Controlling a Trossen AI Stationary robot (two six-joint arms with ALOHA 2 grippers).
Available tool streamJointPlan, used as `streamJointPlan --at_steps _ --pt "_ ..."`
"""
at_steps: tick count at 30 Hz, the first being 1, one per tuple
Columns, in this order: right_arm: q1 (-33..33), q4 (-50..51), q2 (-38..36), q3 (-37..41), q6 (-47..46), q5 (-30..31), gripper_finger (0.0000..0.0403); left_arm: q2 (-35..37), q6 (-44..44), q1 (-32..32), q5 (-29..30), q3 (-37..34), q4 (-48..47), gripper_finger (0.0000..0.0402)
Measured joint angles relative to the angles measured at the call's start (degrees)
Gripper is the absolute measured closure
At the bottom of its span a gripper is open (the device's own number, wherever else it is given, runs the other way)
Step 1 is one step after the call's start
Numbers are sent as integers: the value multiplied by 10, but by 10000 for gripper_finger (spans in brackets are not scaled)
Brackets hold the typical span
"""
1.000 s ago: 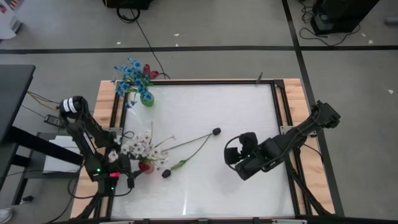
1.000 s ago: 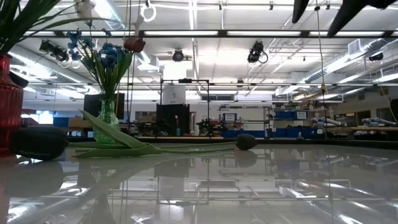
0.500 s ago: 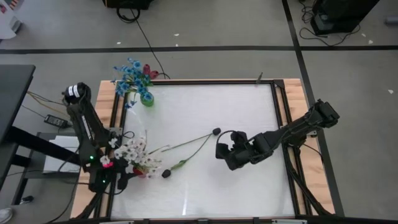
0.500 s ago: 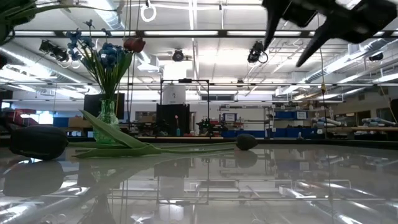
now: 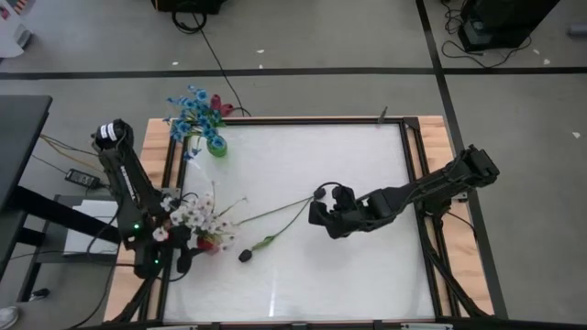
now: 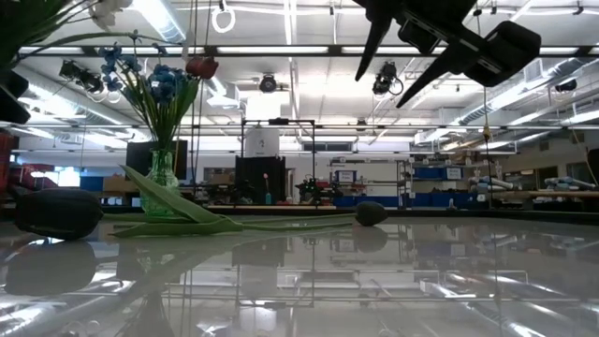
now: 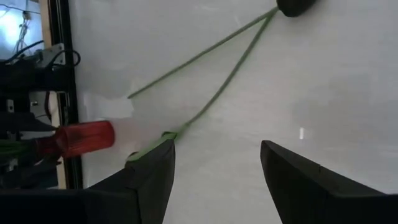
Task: Sort flowers into vase by color
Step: Adjust the red vase, then put the top black tulip into the red vase
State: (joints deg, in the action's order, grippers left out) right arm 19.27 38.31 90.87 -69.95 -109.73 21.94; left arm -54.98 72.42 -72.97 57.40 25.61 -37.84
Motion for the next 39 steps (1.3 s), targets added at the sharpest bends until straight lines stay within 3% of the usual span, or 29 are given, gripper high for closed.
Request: streamJointPlan --at_steps 4,9,22,28,32,35,39 --pt "0 0 0 0 0 6 158 6 -2 0 -4 0 13 129" --pt "-6 1 0 0 3 9 158 17 -28 0 -78 1 20 129" --pt "-25 2 0 0 13 9 158 56 -30 -2 -106 79 -150 129" --pt "-45 -10 27 0 19 -6 158 61 -31 -3 -216 128 -234 129" --pt "-65 -64 71 0 84 -42 158 61 -12 -3 -294 166 -302 129" --pt "-82 -96 105 0 127 -65 158 61 45 -3 -355 189 -347 129" --pt "-114 -104 141 0 100 -98 163 60 149 -13 -419 205 -358 136"
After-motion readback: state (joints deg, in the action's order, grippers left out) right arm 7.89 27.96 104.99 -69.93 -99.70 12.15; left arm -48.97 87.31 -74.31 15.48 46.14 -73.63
